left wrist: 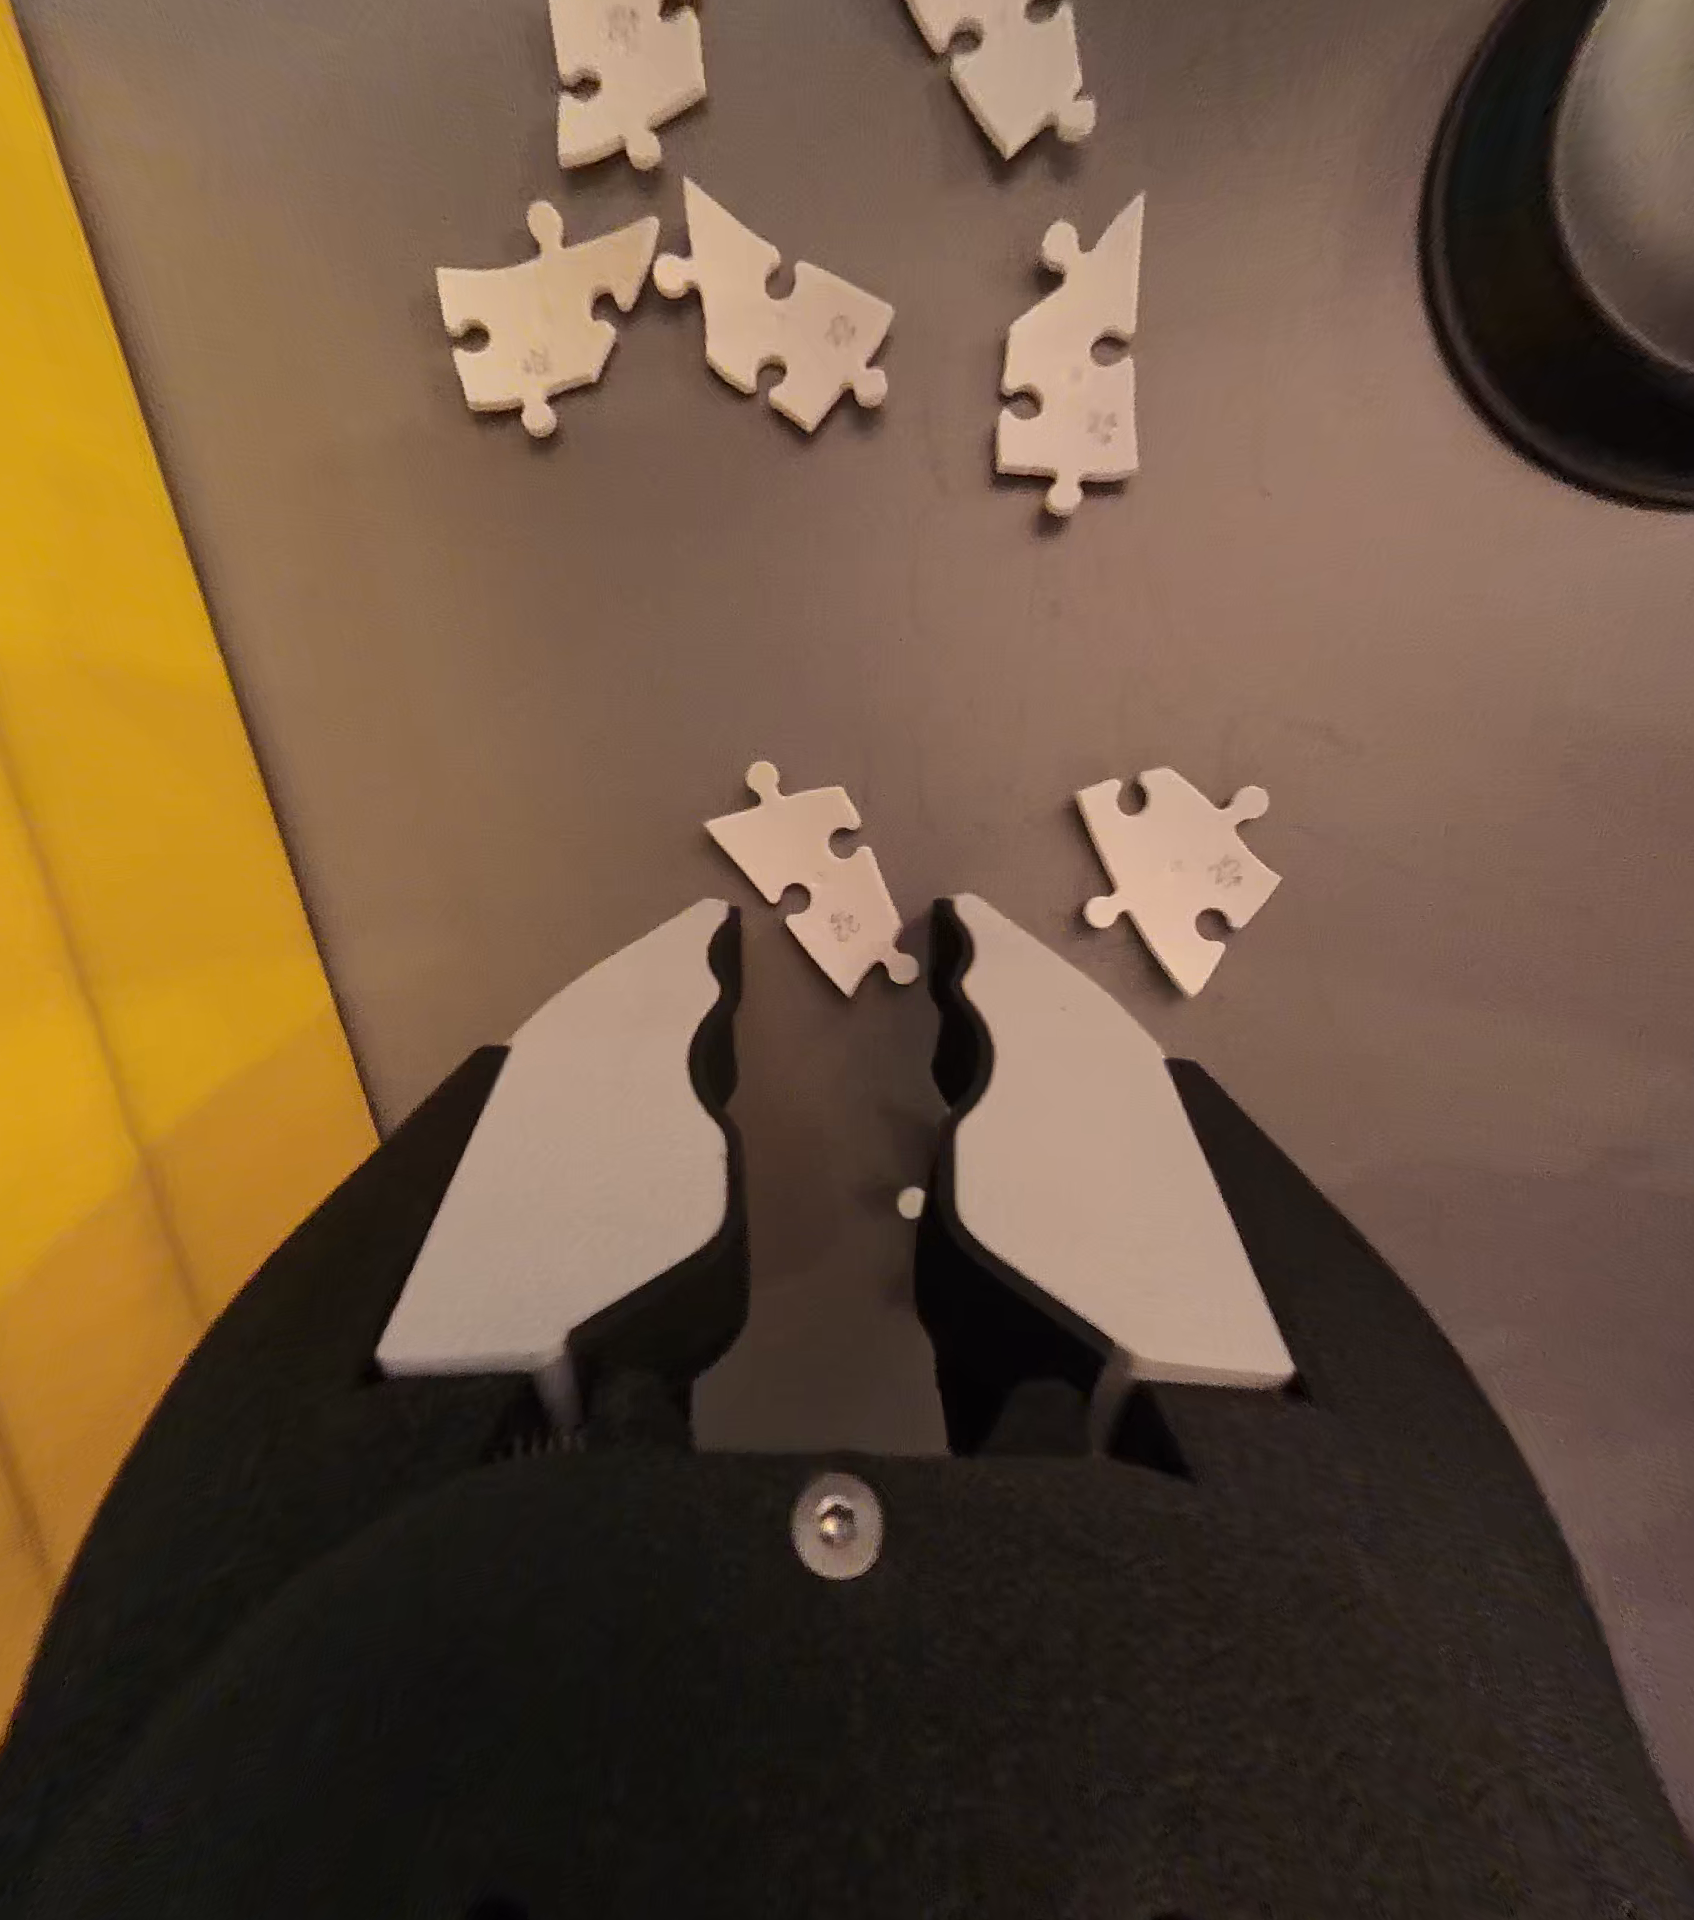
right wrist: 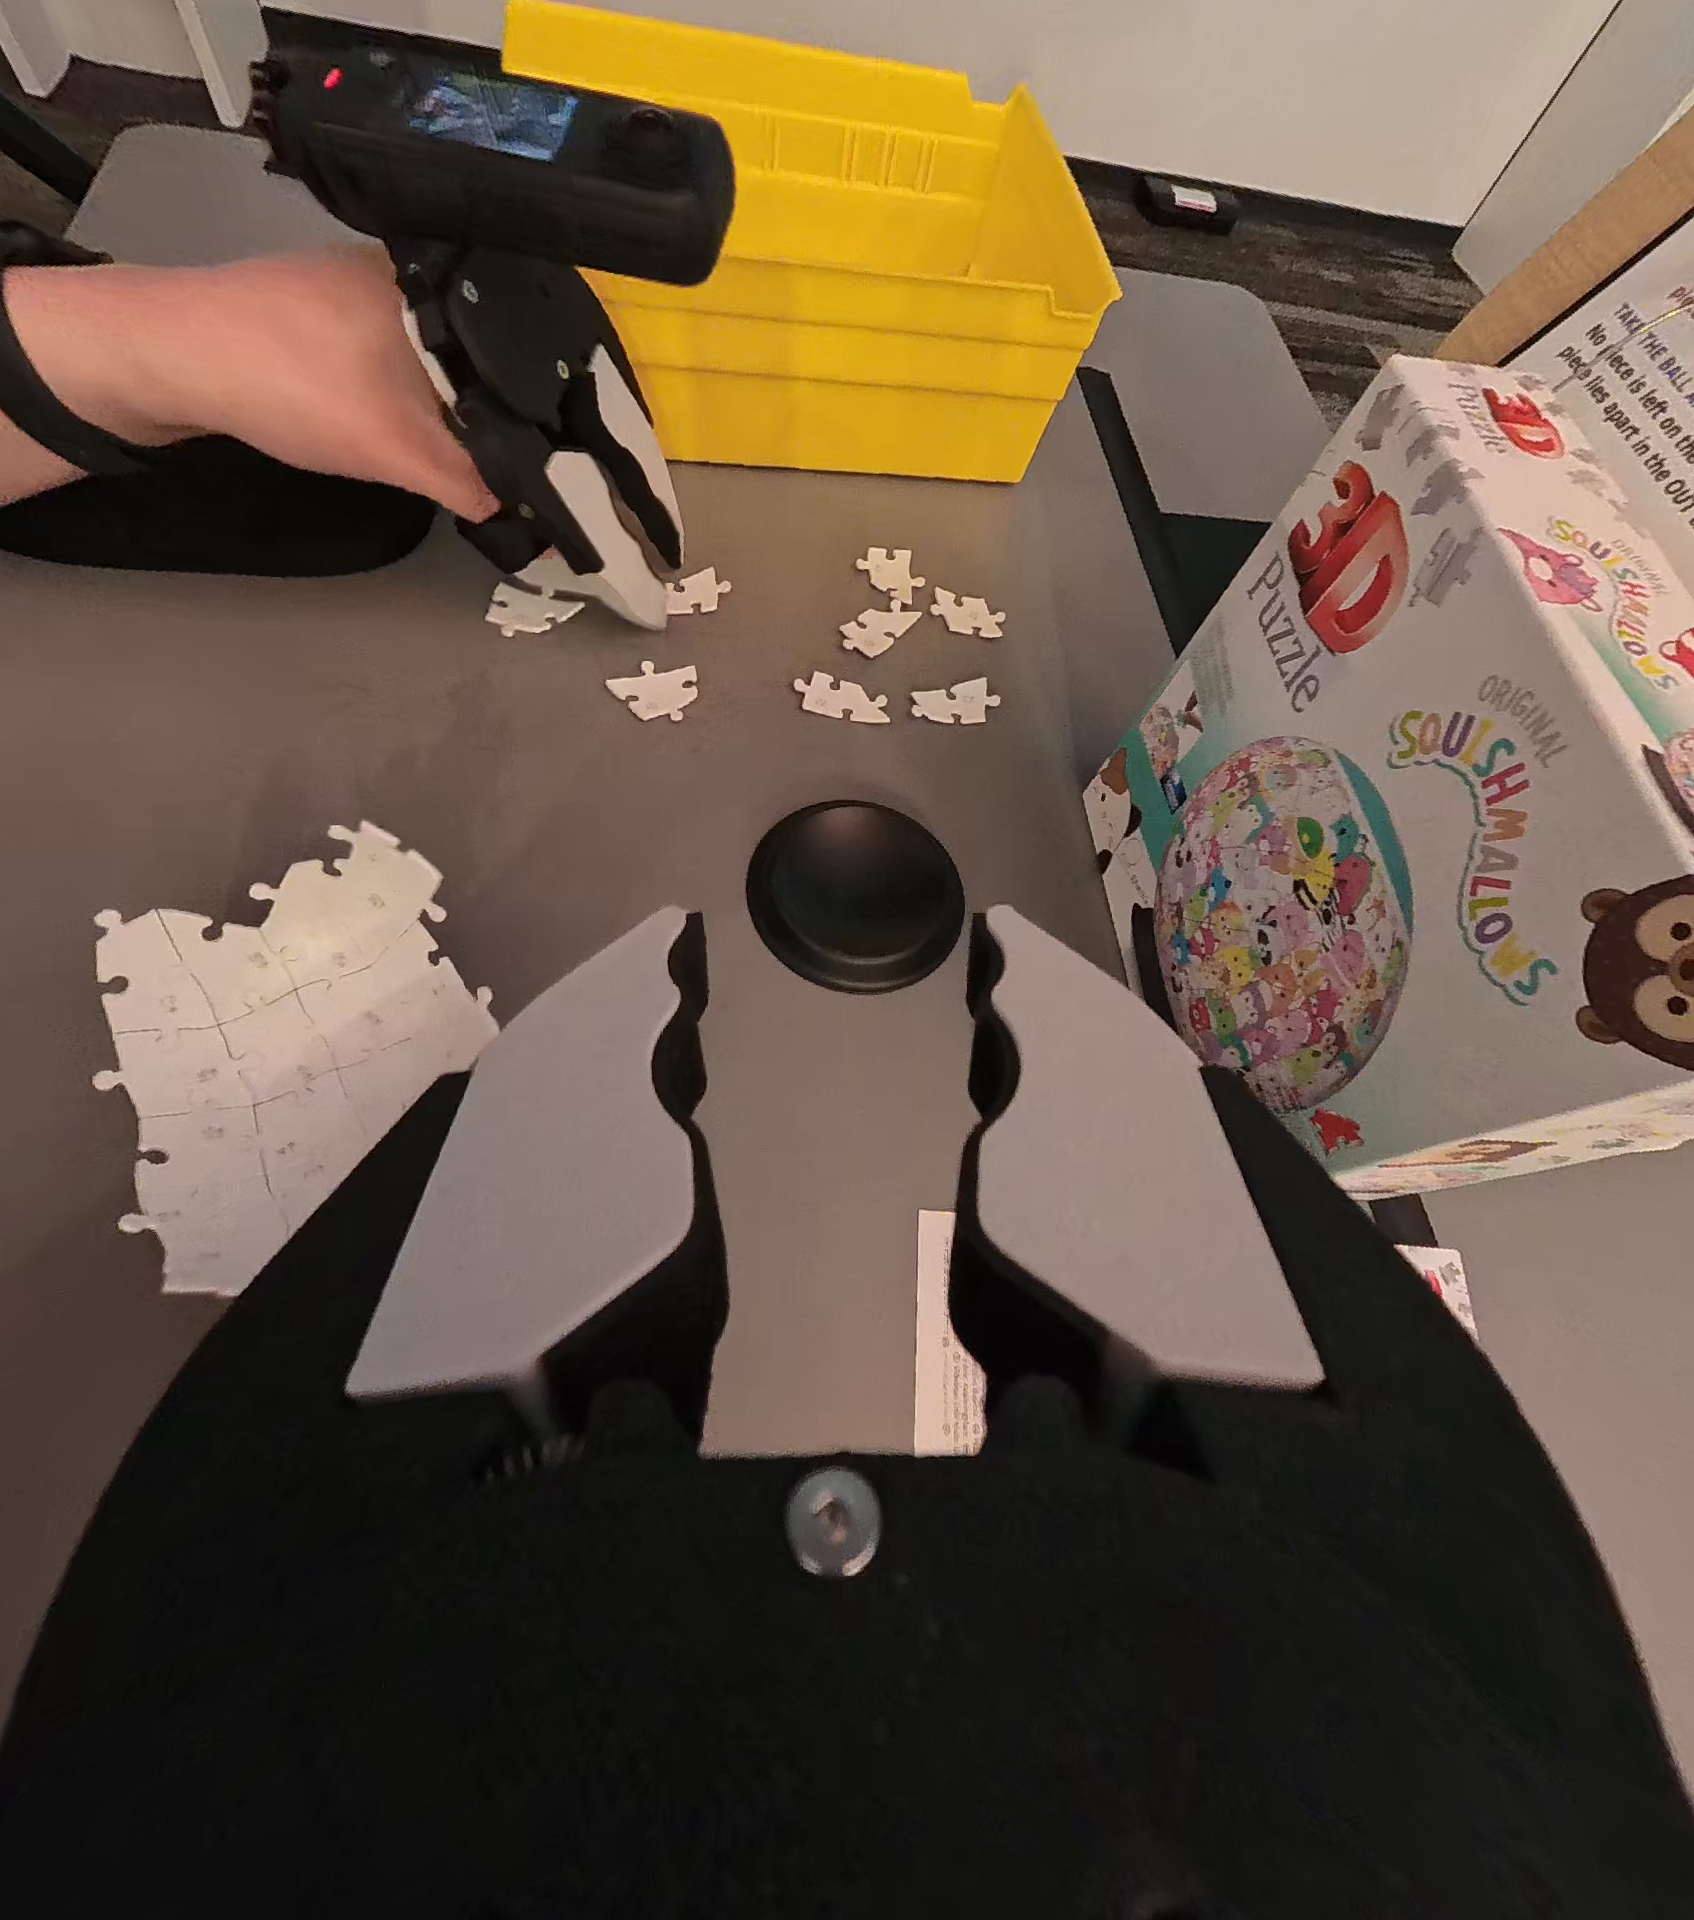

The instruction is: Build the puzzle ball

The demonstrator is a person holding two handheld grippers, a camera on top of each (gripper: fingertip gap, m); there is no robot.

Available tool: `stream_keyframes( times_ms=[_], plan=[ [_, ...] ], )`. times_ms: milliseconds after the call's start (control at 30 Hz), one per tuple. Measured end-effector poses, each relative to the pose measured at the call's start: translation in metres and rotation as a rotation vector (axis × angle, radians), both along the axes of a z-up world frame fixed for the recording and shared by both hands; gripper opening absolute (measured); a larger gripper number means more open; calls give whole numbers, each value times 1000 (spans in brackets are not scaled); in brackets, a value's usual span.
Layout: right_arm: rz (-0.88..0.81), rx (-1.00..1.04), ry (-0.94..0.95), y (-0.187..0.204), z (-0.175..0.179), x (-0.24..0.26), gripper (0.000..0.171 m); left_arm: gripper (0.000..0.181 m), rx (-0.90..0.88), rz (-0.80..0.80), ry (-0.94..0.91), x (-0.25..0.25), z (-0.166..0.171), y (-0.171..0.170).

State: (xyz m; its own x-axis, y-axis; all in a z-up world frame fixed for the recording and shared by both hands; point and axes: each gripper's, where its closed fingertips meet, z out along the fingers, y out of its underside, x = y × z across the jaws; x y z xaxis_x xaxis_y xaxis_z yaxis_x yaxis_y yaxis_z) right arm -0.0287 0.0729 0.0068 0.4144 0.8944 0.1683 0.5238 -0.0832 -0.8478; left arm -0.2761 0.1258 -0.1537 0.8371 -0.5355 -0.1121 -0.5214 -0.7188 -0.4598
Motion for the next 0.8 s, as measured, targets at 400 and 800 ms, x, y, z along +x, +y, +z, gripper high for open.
stream_keyframes(
  times_ms=[400,800],
  plan=[
    [11,-17,-12,0,-5,-1,49,0,86,-118,-110,-1,20,1],
    [3,-74,7,5,-17,3,49,0,64,-91,-276,-14,43,-16]
  ],
)
